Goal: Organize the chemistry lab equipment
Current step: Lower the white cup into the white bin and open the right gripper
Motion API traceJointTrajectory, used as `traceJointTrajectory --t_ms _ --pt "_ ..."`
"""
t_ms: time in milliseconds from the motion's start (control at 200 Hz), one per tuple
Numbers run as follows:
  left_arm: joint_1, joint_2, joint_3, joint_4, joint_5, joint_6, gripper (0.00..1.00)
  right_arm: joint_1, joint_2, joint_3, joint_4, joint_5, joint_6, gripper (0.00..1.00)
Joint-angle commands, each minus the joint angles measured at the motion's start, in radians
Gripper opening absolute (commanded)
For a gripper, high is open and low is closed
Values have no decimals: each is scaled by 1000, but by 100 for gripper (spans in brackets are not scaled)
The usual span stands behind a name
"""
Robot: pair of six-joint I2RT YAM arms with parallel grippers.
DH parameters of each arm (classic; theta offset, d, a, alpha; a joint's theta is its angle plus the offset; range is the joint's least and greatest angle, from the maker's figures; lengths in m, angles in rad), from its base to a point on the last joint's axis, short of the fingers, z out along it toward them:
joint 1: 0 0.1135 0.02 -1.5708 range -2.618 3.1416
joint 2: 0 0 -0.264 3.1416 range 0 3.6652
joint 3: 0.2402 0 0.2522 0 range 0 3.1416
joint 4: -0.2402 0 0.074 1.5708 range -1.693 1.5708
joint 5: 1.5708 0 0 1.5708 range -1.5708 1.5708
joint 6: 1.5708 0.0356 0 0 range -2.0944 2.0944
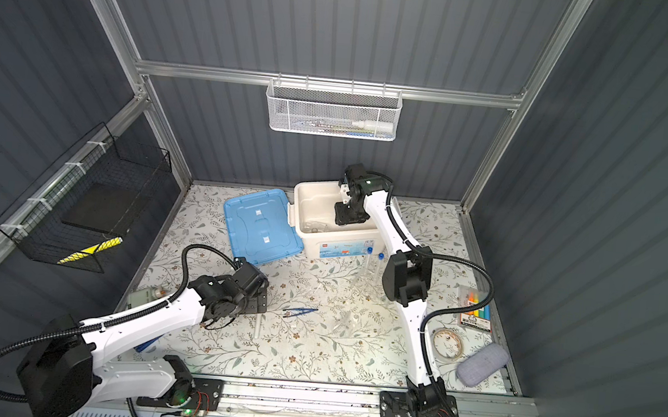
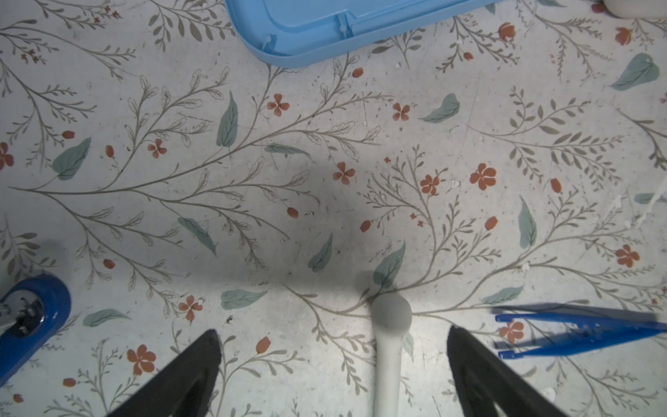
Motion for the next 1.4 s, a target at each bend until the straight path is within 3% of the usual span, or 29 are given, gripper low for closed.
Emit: traceJointTrajectory --t_ms 0,1080,1396 --pt "-7 13 -13 -24 9 -22 100 -13 19 40 -6 -33 12 38" --pt "-24 49 -35 0 25 -41 100 -14 112 39 -91 -72 -14 41" --pt "-29 65 -34 5 36 -42 99 -11 115 5 -111 -71 -6 47"
